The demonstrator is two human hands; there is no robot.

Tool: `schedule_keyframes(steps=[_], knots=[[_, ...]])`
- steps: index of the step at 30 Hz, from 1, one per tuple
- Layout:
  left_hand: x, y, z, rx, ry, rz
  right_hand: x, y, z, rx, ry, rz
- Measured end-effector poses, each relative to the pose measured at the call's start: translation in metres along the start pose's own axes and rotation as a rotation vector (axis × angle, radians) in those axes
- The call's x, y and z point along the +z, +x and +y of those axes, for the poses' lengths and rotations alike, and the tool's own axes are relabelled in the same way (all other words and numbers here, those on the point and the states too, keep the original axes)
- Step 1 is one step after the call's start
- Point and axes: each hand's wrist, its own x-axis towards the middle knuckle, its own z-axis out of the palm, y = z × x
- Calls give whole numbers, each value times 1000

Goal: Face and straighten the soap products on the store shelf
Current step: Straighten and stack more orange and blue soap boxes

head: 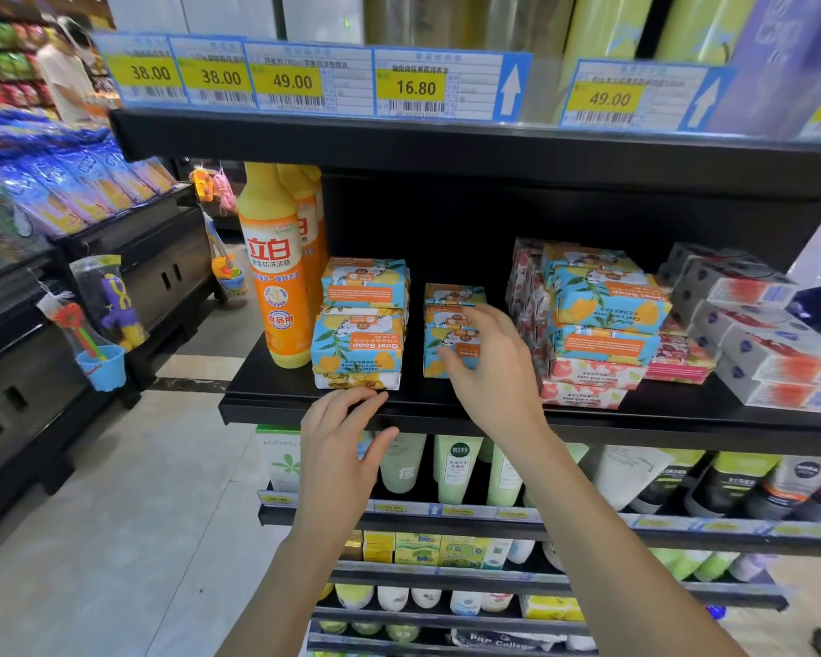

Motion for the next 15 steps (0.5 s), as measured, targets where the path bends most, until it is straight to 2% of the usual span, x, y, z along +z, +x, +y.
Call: schedule_keyframes(steps=[5, 11, 15], knots=[[-2, 1, 1, 2, -4, 2, -1, 40, -36, 37, 301, -203], [-19, 2, 7, -60, -108, -58, 9, 76, -59, 64, 290, -339], [-47, 9, 14, -182, -254, 60, 14, 83, -56, 57, 284, -305]])
